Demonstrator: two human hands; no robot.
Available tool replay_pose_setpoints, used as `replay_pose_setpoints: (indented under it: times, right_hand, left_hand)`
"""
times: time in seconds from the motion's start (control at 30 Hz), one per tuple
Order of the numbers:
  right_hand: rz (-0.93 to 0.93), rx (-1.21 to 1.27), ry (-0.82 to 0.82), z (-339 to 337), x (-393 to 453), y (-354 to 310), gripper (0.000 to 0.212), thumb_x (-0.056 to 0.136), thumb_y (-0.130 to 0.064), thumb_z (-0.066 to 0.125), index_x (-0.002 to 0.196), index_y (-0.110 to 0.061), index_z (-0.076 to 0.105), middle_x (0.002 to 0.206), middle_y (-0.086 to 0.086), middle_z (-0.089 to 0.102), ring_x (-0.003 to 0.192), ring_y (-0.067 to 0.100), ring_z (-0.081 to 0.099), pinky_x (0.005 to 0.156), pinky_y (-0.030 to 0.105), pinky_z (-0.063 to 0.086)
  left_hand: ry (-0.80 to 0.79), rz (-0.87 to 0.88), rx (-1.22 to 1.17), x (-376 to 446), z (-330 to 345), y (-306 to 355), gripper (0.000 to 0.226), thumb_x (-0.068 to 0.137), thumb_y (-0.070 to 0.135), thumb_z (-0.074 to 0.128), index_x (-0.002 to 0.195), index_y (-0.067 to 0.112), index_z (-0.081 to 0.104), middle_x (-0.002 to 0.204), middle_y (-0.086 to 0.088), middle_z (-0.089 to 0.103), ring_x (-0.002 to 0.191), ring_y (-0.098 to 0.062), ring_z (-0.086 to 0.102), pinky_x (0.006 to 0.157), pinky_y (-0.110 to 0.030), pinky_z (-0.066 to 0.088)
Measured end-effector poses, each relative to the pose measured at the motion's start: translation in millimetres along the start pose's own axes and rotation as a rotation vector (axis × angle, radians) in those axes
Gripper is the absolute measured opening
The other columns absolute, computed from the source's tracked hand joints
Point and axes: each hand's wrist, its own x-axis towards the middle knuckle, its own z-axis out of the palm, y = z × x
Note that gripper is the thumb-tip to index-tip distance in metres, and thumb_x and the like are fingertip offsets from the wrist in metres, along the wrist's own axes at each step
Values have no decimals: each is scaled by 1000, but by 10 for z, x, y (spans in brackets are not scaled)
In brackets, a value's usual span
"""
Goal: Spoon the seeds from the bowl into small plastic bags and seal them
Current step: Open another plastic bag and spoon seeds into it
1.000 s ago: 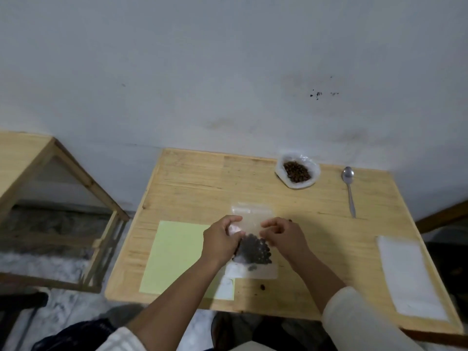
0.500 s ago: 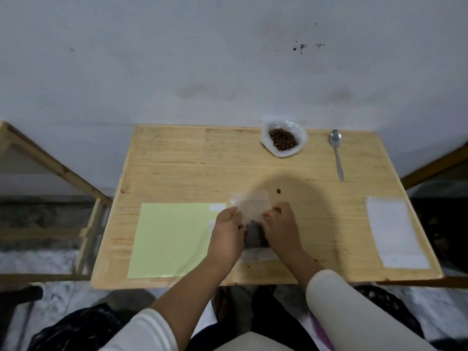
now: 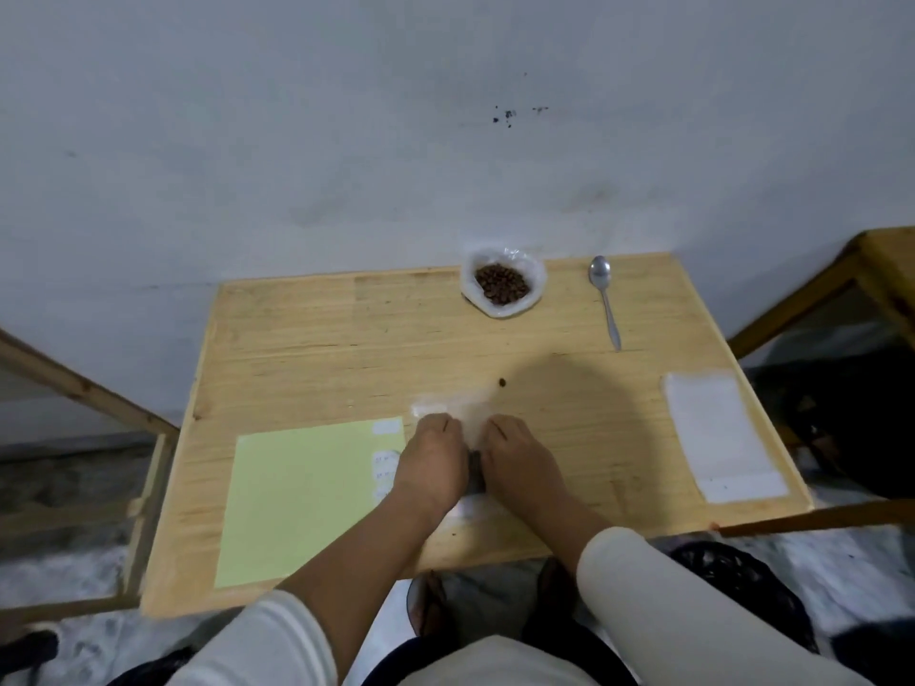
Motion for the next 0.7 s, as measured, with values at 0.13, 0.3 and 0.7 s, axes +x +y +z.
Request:
replay_pose_setpoints:
  times: [0.13, 0.3, 0.7]
  right_hand:
    - [168, 65, 88, -296, -128, 473, 29, 82, -9, 54, 107, 4, 61, 110, 19, 62, 104, 30, 58, 80, 31, 54]
    - [386, 75, 162, -664, -529, 1359, 33, 89, -9, 49, 117, 7, 55, 121, 20, 56, 113, 33, 52, 95, 35, 43]
    - [585, 195, 71, -534, -1021, 2779, 46, 87, -26, 58, 128, -6, 48, 129, 11, 49, 122, 29, 44, 102, 30, 33]
  left_hand:
    - [-12, 127, 120, 336, -269, 257, 22, 88, 29, 50, 98, 18, 67, 100, -3, 58, 103, -24, 49, 88, -33, 37]
    - [-22, 159, -115, 822, -495, 929, 26, 95, 16, 43, 114, 12, 62, 130, -12, 51, 121, -29, 42, 99, -37, 35]
    - [177, -122, -906, 1468, -759, 2141, 37, 88, 9, 49, 124, 4, 52, 113, -15, 60, 106, -31, 54, 89, -30, 40]
